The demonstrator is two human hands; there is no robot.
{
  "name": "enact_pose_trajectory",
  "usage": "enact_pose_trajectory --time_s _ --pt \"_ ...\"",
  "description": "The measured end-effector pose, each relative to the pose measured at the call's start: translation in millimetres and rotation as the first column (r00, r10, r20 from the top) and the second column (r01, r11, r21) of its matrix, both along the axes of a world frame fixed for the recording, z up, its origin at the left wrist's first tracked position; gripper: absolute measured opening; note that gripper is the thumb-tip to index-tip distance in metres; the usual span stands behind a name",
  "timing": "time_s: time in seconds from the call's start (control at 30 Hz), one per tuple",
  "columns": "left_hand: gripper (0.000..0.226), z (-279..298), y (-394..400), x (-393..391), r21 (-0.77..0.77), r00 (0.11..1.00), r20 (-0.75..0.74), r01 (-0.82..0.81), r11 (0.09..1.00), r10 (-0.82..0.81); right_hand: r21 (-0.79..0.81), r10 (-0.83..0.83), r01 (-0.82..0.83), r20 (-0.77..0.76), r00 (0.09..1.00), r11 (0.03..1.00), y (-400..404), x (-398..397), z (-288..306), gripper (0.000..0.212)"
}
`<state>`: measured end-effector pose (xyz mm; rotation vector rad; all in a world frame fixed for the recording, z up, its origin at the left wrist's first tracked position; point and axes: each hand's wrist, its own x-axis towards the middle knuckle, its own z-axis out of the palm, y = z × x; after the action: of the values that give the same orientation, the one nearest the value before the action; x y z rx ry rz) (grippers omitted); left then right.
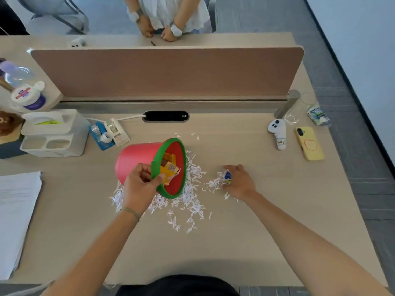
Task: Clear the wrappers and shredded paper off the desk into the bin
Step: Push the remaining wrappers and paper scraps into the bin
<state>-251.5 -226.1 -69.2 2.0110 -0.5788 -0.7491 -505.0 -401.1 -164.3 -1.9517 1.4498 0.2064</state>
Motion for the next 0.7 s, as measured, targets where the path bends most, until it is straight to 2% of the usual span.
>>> enact_pose_trajectory --time_s 0.07,0.2,0.37,0.53,0.7 --pt "0.025 2 1 1 -0.003 1.0 0.009 -0.006 1.0 0.006 -0.007 0.073 -0.073 -0.015 0.997 0.997 16 14 -7 0.074" --pt "0.026 1 5 3 0.005 1.0 0.029 -0.005 1.0 0.005 -0.038 0.009 -0.009 -0.012 1.0 0.999 38 39 -14 0.071" --pt "0.026 -2 10 3 0.013 0.999 0.033 -0.027 1.0 0.026 -0.084 0.017 -0.02 -0.043 0.999 0.996 44 52 -21 0.057" --pt "0.024 -4 13 7 -0.001 0.999 0.019 -0.038 0.999 0.038 -0.226 0.059 -0.065 -0.031 0.998 0.972 46 52 -30 0.038" --pt "0.025 -8 17 11 -0.003 0.998 0.015 -0.056 0.998 0.056 -0.291 0.144 -0.145 -0.028 0.989 0.946 43 46 -34 0.039"
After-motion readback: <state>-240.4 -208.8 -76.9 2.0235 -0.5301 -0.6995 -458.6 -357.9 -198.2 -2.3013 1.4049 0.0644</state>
